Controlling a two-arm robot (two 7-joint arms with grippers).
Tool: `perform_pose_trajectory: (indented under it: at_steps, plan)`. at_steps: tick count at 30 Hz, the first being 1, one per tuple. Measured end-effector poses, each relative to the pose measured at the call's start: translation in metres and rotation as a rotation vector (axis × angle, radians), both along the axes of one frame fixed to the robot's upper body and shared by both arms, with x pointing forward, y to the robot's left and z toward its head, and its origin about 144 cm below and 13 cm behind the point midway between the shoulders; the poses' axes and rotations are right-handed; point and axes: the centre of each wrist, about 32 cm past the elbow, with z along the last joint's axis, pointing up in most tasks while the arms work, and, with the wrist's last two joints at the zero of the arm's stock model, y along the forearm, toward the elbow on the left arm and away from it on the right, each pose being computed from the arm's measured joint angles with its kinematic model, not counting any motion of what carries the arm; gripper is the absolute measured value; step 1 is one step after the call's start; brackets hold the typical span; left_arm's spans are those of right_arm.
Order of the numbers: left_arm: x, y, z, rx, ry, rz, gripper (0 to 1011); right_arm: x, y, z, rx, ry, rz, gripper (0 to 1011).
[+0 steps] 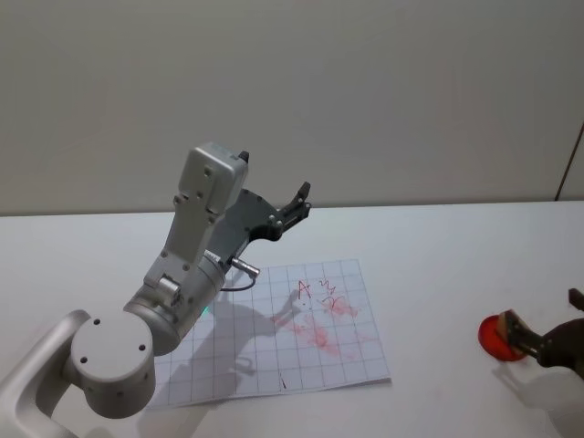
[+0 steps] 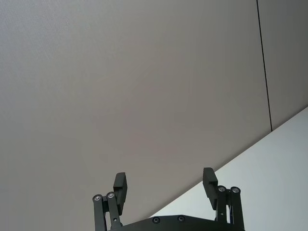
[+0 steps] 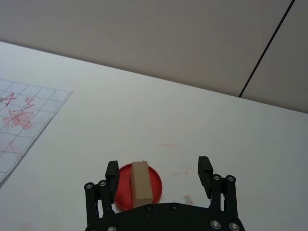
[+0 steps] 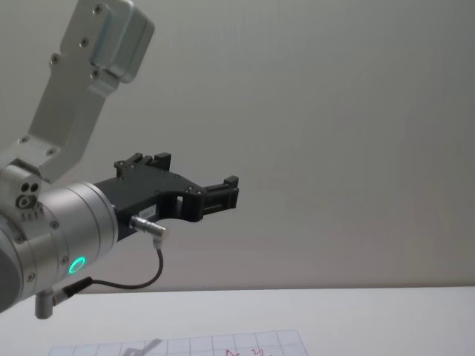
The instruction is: Use the one hand to pick up the stamp and affix it onto the A4 paper.
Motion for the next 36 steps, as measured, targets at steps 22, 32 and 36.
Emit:
perform_pose_trajectory:
  at_steps: [22,32,36]
  plan:
    - [0.000,0.000,0.000,0.000,0.000,0.000,1001,0.026,0.007,-0.016,-0.056,0.094,0.041,1001]
    - [0.000,0.000,0.000,0.000,0.000,0.000,1001,0.031,0.009,-0.019,-0.065,0.109,0.044,885]
    - [0.000,0.000,0.000,0.000,0.000,0.000,1001,0.033,0.009,-0.020,-0.068,0.114,0.046,763]
